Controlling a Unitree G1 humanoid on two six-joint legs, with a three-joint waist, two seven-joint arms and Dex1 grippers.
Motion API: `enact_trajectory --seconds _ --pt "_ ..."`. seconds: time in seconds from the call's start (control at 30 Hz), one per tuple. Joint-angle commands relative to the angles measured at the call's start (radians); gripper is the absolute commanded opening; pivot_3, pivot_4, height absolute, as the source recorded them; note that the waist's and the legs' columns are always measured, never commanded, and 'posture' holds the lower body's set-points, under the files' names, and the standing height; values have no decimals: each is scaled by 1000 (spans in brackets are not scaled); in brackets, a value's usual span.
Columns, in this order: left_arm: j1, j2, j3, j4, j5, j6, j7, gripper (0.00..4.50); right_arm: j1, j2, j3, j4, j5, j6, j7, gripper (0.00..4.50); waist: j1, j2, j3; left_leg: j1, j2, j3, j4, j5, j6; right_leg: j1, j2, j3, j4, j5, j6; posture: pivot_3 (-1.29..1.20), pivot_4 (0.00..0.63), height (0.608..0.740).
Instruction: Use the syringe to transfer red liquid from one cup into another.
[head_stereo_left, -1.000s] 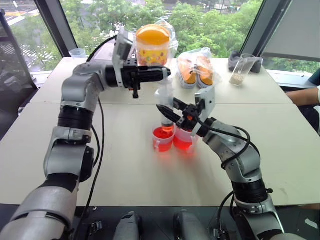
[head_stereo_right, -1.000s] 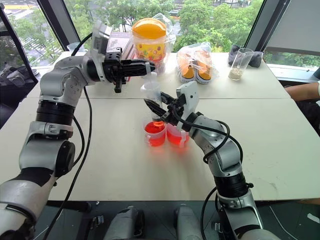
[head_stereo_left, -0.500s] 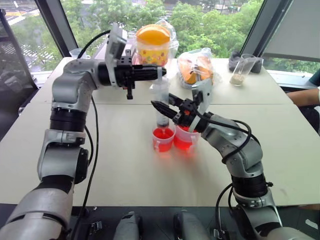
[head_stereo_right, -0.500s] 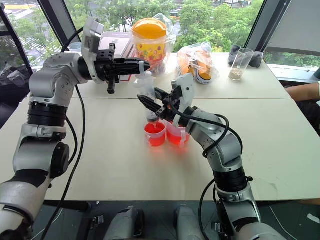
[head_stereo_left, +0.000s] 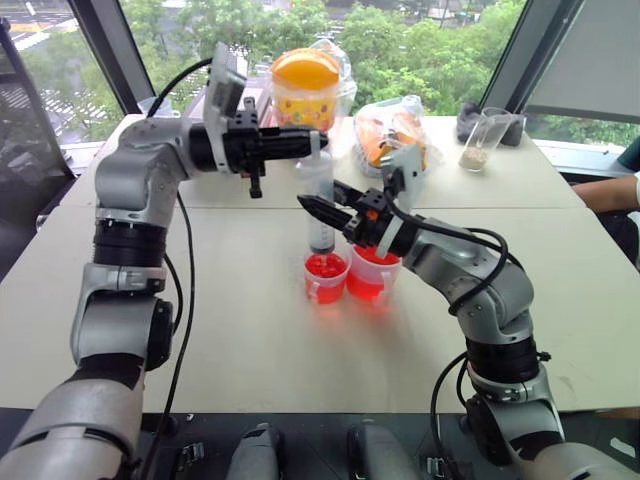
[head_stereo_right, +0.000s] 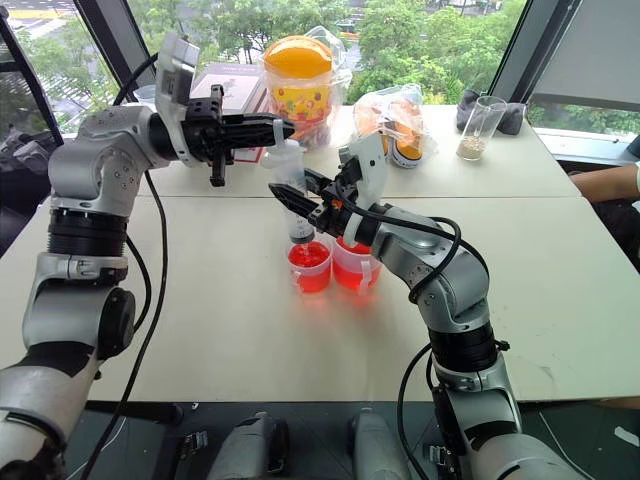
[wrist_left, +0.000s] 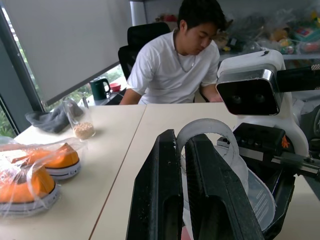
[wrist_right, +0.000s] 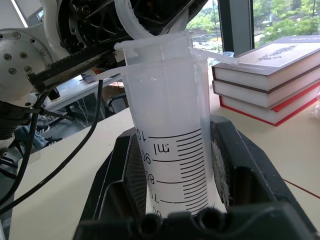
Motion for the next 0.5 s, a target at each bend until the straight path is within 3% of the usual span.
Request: enact_trajectory --seconds 0.03,0.27,0.5 --pt "-7 17 -15 3 -22 56 -25 1306 -51 18 -77 -82 14 -92 -24 1406 -1 0 0 0 0 0 0 0 0 0 0 0 0 0 0 0 150 740" --pt "-13 112 63 12 -44 83 6 4438 11 10 -48 -73 4 -102 -6 1406 -2 0 0 0 0 0 0 0 0 0 0 0 0 0 0 0 150 740" --pt "106 168 61 -104 -73 115 7 4485 -33 1 -92 -58 39 -57 -27 1406 -1 0 0 0 1 0 0 0 0 0 0 0 0 0 0 0 150 740"
